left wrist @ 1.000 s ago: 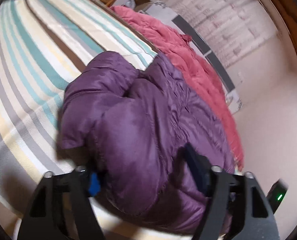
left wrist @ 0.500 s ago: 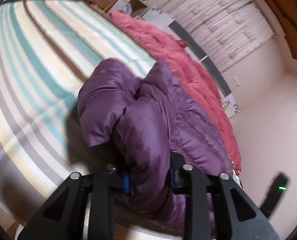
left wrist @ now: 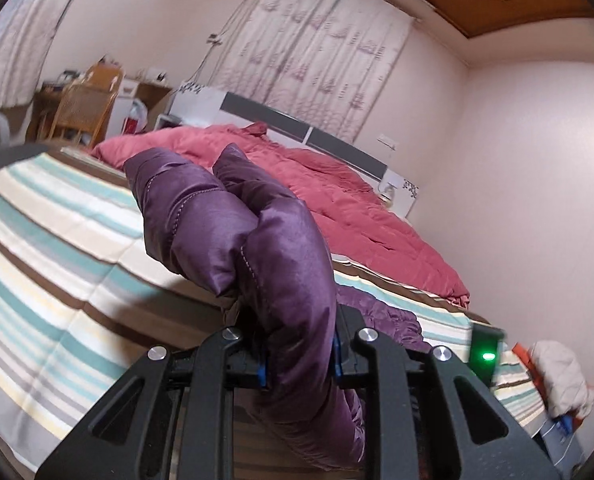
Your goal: Fold large clothes
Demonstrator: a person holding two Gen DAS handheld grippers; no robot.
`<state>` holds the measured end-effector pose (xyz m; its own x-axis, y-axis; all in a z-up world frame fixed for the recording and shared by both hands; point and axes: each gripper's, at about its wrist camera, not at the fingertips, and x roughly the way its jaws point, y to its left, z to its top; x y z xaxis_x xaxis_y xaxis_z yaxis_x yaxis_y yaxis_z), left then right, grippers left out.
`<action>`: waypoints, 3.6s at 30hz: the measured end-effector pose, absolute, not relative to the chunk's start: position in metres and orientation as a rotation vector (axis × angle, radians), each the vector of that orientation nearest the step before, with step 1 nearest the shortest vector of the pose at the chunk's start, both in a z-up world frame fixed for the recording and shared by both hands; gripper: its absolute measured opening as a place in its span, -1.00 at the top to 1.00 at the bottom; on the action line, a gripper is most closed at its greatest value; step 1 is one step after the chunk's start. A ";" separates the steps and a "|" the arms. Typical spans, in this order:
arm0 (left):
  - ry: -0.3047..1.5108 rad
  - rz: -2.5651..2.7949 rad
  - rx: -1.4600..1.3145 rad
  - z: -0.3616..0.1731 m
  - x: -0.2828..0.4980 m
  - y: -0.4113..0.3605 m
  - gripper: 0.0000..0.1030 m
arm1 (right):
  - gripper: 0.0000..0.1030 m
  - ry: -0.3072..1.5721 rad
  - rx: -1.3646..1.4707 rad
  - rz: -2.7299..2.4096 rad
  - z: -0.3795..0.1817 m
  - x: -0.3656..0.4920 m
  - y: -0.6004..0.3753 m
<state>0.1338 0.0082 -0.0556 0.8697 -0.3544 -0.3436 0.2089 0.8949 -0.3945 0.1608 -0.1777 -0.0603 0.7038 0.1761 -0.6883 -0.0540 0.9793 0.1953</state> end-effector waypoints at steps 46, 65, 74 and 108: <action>0.532 -0.678 0.290 -0.043 0.091 -0.224 0.60 | 0.05 0.736 0.471 -0.387 -0.057 0.041 -0.412; 0.641 -0.844 0.226 -0.032 0.084 -0.229 -0.14 | 0.05 0.722 0.500 -0.349 -0.054 0.040 -0.409; 0.543 -0.647 -0.034 0.023 0.132 -0.130 -0.42 | -0.29 0.650 0.508 -0.269 -0.025 0.046 -0.398; 0.650 -0.526 0.278 -0.038 0.149 -0.204 -0.16 | 0.43 0.757 0.493 -0.219 -0.056 0.069 -0.393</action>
<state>0.1490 -0.2045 -0.0376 0.6723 -0.3759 -0.6378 0.5454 0.8340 0.0833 0.0690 -0.3934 -0.0558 0.7110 -0.0154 -0.7030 0.3623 0.8649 0.3474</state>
